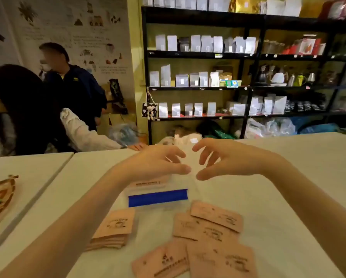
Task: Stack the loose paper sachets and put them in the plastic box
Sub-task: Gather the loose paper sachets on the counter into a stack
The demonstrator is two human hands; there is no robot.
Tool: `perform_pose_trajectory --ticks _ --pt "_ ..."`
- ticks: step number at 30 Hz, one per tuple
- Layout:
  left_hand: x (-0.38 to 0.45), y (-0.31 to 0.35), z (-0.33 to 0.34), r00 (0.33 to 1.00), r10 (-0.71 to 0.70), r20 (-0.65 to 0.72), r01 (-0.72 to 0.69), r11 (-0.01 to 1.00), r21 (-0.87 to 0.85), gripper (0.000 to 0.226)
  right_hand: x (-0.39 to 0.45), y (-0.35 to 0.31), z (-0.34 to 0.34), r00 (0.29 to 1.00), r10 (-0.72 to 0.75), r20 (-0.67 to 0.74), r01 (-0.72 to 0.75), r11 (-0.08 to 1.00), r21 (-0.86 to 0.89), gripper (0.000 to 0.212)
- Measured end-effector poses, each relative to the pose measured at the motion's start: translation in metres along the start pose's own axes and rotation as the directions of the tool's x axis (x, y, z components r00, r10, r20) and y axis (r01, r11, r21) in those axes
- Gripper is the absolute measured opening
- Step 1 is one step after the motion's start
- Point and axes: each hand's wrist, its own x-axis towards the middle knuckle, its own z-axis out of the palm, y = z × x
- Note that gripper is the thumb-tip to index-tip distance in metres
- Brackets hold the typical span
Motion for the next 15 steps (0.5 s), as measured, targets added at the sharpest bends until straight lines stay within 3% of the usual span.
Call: perform_pose_trajectory --ticks 7,15 --pt "-0.008 -0.039 0.064 0.964 0.022 0.264 -0.053 0.993 0.110 0.049 -0.018 0.044 0.061 0.968 0.134 0.214 -0.094 0.978 -0.186 0.069" --pt "-0.005 -0.051 0.095 0.966 0.023 0.256 -0.098 0.953 0.287 0.053 -0.044 0.068 0.100 0.969 0.110 0.219 -0.048 0.962 -0.269 0.077"
